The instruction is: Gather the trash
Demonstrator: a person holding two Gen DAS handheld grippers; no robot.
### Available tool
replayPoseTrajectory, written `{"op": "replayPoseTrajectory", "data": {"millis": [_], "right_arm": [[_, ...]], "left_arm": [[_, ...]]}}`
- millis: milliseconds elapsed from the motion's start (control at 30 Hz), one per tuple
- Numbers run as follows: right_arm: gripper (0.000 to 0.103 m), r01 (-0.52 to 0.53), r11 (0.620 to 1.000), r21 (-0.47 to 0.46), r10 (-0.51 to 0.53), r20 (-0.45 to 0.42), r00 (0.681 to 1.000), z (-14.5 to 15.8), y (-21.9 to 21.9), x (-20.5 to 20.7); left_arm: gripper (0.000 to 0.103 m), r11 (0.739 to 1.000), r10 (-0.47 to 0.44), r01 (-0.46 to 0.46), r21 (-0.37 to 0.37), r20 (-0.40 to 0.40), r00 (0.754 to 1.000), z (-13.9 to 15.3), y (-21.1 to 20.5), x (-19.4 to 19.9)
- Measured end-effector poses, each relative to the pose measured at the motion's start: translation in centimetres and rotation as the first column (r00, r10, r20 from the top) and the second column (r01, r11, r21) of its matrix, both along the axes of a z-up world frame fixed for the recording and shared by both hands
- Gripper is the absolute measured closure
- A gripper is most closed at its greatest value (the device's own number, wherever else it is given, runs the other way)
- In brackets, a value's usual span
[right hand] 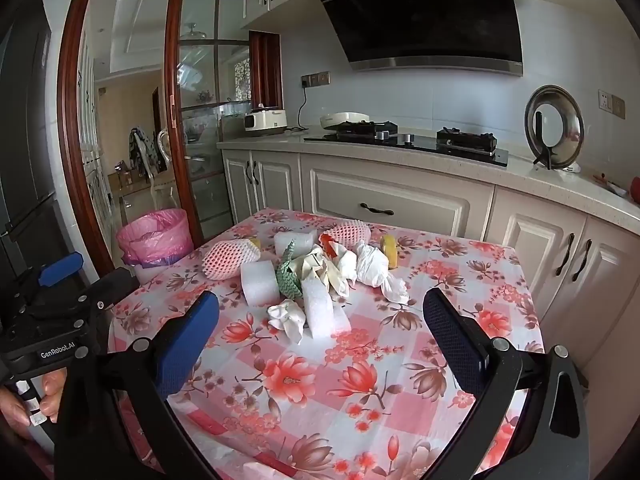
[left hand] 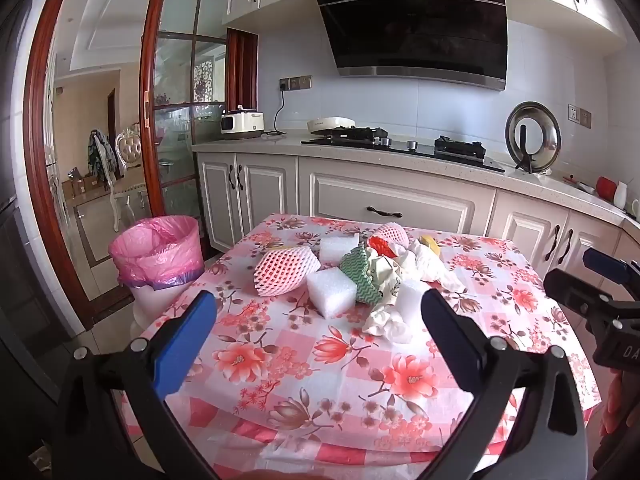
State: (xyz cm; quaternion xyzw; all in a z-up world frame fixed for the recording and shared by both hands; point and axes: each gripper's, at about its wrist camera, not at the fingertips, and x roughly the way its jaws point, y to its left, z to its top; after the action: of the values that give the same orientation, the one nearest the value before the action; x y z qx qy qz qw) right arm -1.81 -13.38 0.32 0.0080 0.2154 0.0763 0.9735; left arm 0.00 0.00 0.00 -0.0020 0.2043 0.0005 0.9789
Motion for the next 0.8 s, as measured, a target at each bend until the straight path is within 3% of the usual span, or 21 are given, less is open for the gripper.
{"op": "replayPoseTrajectory", "data": {"millis": [800], "right_arm": [[0.007,-0.002,1.000,0.012,0.002,-0.015,1.000,-0.28,0.26,0.15]], "left_arm": [[0.004,1.000,0.001,-0.001,0.001,0.004,1.000,0.00,-0.01,-0.01]]}}
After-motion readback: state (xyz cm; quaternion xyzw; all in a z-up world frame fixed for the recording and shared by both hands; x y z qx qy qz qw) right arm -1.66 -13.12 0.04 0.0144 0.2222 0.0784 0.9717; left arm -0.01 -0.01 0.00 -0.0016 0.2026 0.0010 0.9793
